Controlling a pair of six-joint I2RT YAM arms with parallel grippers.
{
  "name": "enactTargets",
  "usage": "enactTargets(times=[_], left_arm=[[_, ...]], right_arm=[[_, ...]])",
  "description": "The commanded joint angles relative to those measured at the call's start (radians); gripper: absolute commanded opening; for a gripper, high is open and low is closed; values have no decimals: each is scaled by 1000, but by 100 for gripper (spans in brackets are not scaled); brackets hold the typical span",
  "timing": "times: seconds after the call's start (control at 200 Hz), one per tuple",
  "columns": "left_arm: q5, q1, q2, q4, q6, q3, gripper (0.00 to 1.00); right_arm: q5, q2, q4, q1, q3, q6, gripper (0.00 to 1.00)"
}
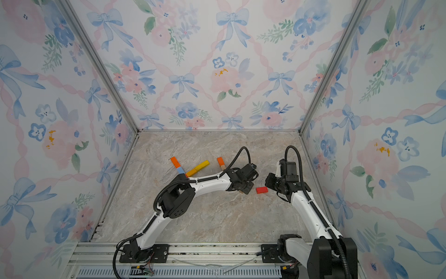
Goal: Assemble the letter v with building blocks
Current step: Pick up the building block from the center of the board, then assemble the building block at the center of the board.
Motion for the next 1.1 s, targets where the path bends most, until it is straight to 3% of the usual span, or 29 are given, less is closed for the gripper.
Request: enactTargets(times=[0.0, 0.395, 1.095], left_arm=[[-24, -2, -16, -31, 69, 48, 4], [31, 62, -26, -32, 278, 143, 3], [125, 145, 30, -32, 390, 147, 1]], right_arm=[[-23, 12, 25, -11, -21, 16, 23], [-30, -12, 40, -11, -42, 39, 25], [-37, -11, 19, -10, -40, 48, 27]])
